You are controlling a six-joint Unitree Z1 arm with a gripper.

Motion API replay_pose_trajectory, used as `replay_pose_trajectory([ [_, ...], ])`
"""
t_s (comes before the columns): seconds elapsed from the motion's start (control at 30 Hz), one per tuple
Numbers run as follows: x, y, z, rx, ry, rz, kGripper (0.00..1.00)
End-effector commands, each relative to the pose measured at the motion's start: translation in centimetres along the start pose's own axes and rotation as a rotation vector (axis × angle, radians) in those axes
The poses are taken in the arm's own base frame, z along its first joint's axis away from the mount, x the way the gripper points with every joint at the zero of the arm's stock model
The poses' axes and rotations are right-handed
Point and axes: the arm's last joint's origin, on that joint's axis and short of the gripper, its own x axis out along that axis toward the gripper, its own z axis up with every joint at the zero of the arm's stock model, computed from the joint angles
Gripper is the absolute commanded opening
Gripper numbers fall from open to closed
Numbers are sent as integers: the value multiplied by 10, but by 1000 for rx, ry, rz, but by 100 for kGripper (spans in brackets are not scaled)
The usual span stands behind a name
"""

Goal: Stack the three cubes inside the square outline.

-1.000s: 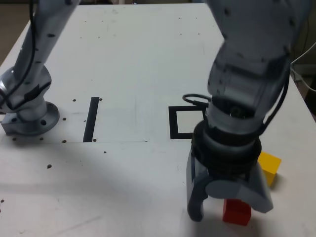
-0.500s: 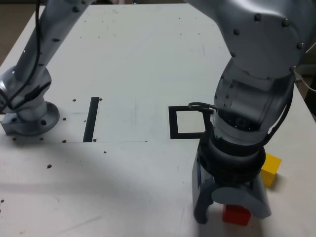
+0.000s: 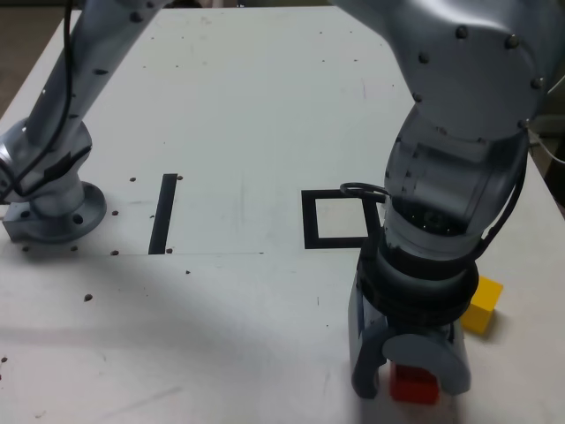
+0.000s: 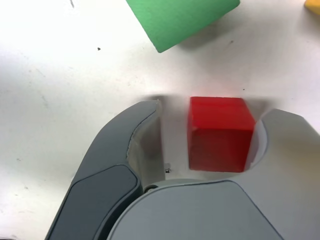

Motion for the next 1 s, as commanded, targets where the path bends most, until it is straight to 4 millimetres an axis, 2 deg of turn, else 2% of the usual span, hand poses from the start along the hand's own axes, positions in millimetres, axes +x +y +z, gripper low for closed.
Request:
replay_pose_trajectory([
  [0.0, -3, -1, -2, 3, -7, -6, 56],
  [0.63, -5, -7, 0, 5, -86, -28, 25],
  [0.77, -13, -4, -4, -8, -104, -21, 19],
  [0.97, -37, 0, -18, -5, -143, -17, 19],
])
